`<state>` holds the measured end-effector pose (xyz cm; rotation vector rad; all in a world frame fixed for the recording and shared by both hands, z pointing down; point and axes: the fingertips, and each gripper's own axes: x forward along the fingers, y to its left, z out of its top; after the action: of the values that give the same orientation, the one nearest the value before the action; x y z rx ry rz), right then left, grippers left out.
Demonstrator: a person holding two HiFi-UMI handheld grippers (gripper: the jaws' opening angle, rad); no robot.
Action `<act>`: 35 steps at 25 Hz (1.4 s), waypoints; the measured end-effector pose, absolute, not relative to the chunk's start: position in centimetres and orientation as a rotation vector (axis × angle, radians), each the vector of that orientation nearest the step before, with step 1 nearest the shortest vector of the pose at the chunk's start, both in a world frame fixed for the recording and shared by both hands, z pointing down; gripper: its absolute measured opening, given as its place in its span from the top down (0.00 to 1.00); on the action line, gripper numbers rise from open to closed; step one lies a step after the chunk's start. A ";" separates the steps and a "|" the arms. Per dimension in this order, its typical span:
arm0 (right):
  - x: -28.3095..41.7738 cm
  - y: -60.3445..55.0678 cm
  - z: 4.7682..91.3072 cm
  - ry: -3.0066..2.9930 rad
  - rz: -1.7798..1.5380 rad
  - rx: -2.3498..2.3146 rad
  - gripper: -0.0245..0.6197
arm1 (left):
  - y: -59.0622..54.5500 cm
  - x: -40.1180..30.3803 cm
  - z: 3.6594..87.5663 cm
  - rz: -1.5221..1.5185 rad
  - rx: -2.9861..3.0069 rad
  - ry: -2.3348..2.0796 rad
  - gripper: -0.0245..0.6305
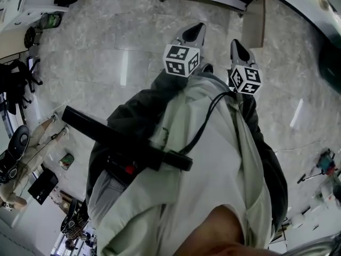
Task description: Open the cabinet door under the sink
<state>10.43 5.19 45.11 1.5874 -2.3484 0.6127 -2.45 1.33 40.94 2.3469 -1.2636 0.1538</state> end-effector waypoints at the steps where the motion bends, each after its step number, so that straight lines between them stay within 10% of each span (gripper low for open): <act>1: 10.3 5.1 45.0 -2.358 0.603 1.572 0.96 | 1.3 -2.6 40.9 0.150 2.343 -1.276 0.95; 35: 11.4 5.4 46.2 -2.358 0.584 1.446 0.96 | 1.6 -1.1 41.4 0.179 2.336 -1.280 0.95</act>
<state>11.44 5.37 46.24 1.4461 -2.3584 0.5840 -1.11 1.59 41.44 2.3357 -1.2804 0.1787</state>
